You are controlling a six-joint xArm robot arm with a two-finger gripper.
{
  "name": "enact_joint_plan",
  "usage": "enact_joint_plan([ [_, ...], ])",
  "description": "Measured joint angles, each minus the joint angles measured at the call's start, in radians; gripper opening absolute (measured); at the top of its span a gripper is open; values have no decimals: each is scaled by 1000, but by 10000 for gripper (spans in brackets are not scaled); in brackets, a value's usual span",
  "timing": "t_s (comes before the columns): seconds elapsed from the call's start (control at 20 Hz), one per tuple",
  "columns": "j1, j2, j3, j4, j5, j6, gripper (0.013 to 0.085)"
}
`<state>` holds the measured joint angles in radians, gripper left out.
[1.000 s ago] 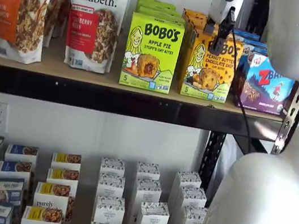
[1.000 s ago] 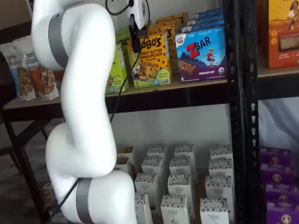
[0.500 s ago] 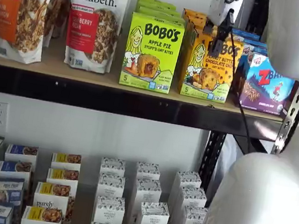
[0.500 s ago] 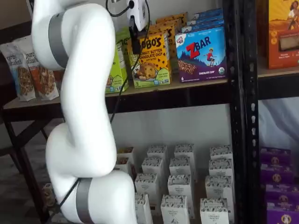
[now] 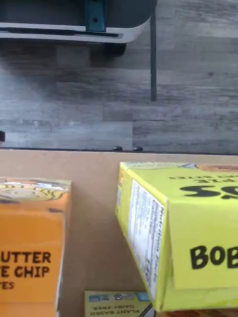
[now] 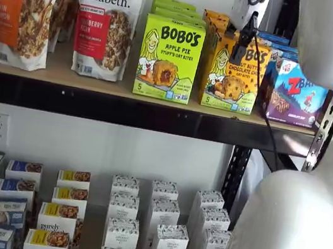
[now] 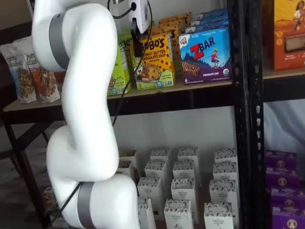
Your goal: Pick up the orange box on the top shelf, the fifth box from the left
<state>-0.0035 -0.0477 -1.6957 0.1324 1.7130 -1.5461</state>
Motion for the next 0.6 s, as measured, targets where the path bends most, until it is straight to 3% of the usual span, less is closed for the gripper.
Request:
enact_joint_plan([
  [0.6, -5, 2, -6, 11, 6, -3, 530],
])
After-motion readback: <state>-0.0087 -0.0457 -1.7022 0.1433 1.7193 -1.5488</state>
